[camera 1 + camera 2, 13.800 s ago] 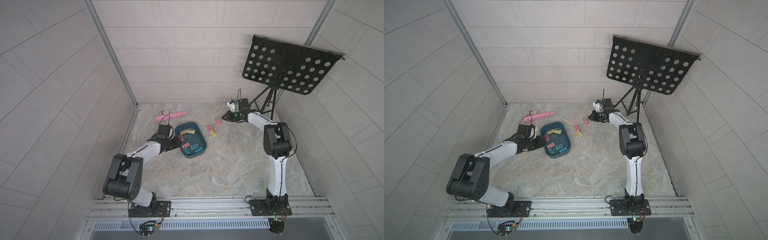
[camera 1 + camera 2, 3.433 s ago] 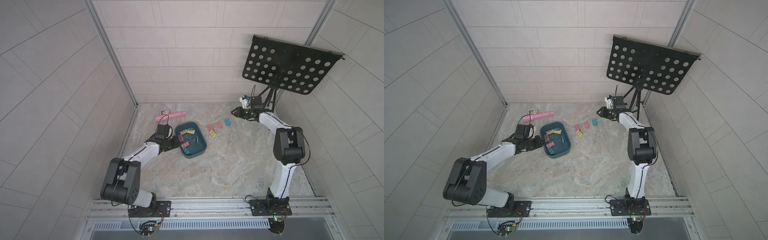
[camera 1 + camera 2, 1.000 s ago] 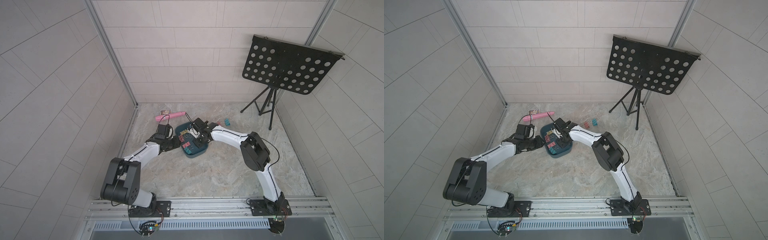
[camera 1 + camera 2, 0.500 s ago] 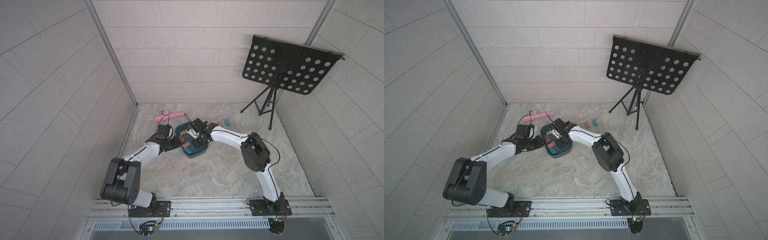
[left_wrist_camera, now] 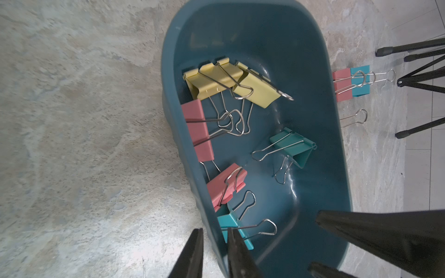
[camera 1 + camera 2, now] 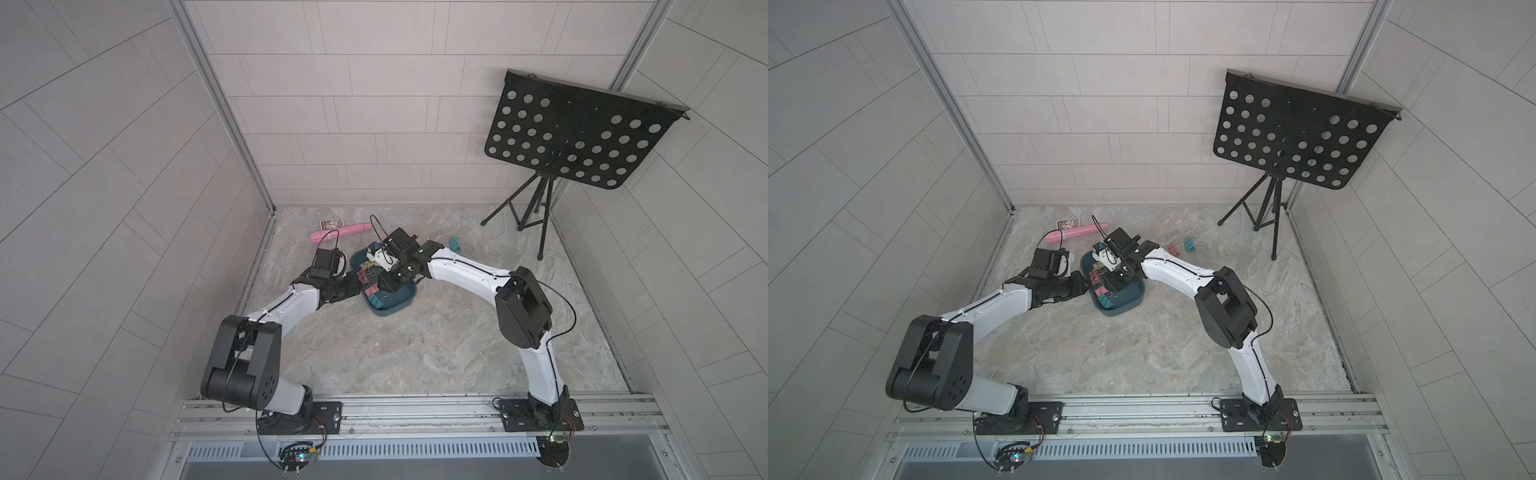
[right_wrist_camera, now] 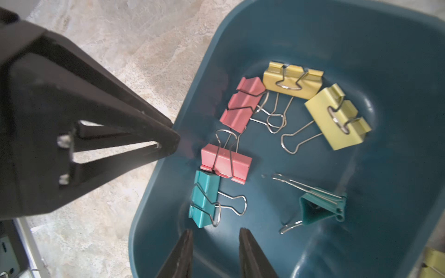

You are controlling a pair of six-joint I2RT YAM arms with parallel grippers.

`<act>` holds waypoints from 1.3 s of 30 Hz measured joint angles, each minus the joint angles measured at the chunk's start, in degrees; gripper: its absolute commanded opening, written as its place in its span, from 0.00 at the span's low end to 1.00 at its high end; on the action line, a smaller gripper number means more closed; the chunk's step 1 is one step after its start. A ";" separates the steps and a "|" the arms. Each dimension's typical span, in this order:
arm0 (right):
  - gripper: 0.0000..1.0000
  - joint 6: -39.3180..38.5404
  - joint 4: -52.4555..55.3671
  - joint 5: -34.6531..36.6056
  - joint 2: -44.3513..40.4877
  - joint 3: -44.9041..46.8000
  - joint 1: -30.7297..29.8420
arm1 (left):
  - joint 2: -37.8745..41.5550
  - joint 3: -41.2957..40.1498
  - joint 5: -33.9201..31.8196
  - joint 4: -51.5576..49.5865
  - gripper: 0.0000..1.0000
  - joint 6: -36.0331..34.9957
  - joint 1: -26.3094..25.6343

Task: Take out the binder clips from the storage box
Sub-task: Pick up the binder clip from the storage box.

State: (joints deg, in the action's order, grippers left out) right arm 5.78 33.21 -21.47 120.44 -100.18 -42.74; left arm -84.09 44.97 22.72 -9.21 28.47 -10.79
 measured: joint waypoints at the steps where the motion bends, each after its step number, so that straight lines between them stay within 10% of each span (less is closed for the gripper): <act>1: 0.36 0.09 -0.02 -0.28 0.11 -0.02 0.00 | 0.00 0.00 0.00 0.00 0.26 0.00 0.00; 15: 0.29 1.92 -0.70 -3.41 5.20 -0.92 0.15 | 0.00 0.00 0.00 0.02 0.26 0.00 0.00; 26: 0.00 3.34 -3.06 -5.25 5.84 -1.18 0.81 | 0.00 0.00 0.00 0.02 0.26 0.00 0.00; 39: 0.00 4.85 -5.84 -8.17 -0.68 3.72 3.65 | 0.00 0.00 -0.04 0.00 0.26 -0.02 0.00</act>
State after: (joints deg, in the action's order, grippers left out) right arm 10.63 27.38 -29.65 119.77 -96.47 -39.09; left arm -84.09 44.97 22.68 -9.21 28.45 -10.79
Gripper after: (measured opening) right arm 0.046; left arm 0.263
